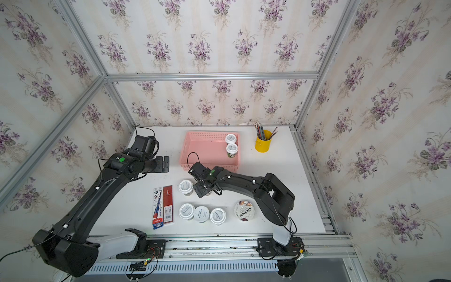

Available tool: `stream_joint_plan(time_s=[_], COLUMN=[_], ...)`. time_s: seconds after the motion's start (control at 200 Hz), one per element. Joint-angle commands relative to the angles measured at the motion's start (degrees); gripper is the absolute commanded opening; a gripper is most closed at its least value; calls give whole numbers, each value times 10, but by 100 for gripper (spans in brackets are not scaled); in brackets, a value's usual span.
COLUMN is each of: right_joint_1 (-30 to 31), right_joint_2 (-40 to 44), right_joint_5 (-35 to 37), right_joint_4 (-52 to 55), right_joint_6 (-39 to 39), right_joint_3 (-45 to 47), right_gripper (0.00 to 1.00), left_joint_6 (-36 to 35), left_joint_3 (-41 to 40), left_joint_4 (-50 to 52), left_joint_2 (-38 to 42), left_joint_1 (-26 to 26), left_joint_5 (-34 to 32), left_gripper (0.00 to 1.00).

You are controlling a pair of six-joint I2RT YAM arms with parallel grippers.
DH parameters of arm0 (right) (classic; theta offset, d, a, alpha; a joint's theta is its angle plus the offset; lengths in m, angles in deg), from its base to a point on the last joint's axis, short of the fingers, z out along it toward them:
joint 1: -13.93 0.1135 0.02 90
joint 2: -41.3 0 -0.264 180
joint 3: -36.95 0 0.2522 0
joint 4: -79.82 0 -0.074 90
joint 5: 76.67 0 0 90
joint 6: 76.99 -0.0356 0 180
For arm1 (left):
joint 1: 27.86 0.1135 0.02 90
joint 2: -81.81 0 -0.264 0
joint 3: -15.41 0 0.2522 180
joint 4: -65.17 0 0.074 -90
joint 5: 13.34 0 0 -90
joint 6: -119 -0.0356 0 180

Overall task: Put the yogurt in the basket
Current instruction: Pick up the yogurt from the center of the board.

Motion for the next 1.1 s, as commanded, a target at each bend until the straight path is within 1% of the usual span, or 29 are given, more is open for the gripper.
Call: stream_joint_plan(time_s=[0.0, 0.215, 0.724, 0.929, 1.094], right_joint_1=[-1, -1, -7, -21, -46], right_joint_2=[-2, 4, 41, 67, 81], right_joint_5=[-2, -1, 5, 20, 32], right_joint_4=[-5, -5, 26, 62, 87], right_joint_6=[0, -3, -12, -8, 7], right_joint_3=[1, 11, 3, -21, -55], right_gripper=[84, 80, 78, 78, 78], left_joint_6=[-1, -1, -3, -3, -5], left_joint_3=[2, 3, 11, 19, 34], left_joint_4=[-7, -8, -10, -9, -7], left_joint_2=[0, -1, 0, -3, -15], left_joint_1=[1, 3, 6, 6, 6], left_joint_5=[-1, -1, 6, 15, 38], left_gripper=[99, 99, 99, 99, 99])
